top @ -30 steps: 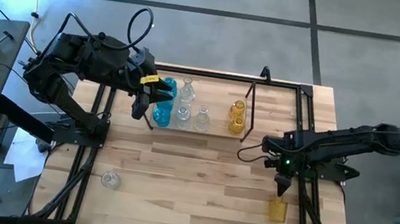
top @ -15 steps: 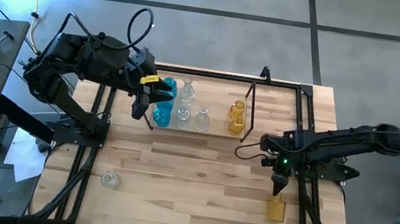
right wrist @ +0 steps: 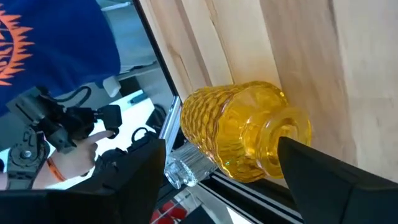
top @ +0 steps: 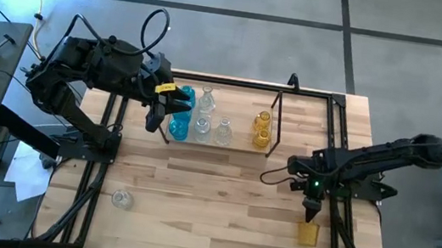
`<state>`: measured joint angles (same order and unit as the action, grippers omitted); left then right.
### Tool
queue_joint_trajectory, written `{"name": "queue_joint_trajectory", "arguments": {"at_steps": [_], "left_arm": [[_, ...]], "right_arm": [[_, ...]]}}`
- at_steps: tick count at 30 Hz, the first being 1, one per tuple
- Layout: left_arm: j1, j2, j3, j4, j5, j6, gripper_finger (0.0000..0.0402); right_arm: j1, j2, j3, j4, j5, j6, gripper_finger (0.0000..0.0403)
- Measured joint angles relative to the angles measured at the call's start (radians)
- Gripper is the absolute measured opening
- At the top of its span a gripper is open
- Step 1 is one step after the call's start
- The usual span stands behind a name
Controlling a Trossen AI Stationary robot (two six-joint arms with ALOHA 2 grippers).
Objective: Sort vases onto shelf
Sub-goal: Put the yellow vase on the shelf aligned with the other yellow vases
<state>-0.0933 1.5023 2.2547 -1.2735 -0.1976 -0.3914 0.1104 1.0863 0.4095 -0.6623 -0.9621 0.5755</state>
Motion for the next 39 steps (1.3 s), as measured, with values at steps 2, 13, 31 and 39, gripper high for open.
{"name": "queue_joint_trajectory", "arguments": {"at_steps": [2,13,31,39], "left_arm": [[0.000,0.000,0.000,0.000,0.000,0.000,0.0136],[0.000,0.000,0.000,0.000,0.000,0.000,0.0136],[0.000,0.017,0.000,-0.001,-0.042,-0.024,0.0136],[0.000,0.016,0.000,-0.001,-0.041,-0.025,0.0136]], "right_arm": [[0.019,0.000,0.000,0.001,0.000,0.010,0.0291],[0.099,0.000,0.000,0.059,0.016,0.099,0.0291],[0.128,0.111,0.000,0.100,0.020,0.070,0.0290],[0.127,0.162,0.000,0.110,0.015,0.018,0.0235]]}}
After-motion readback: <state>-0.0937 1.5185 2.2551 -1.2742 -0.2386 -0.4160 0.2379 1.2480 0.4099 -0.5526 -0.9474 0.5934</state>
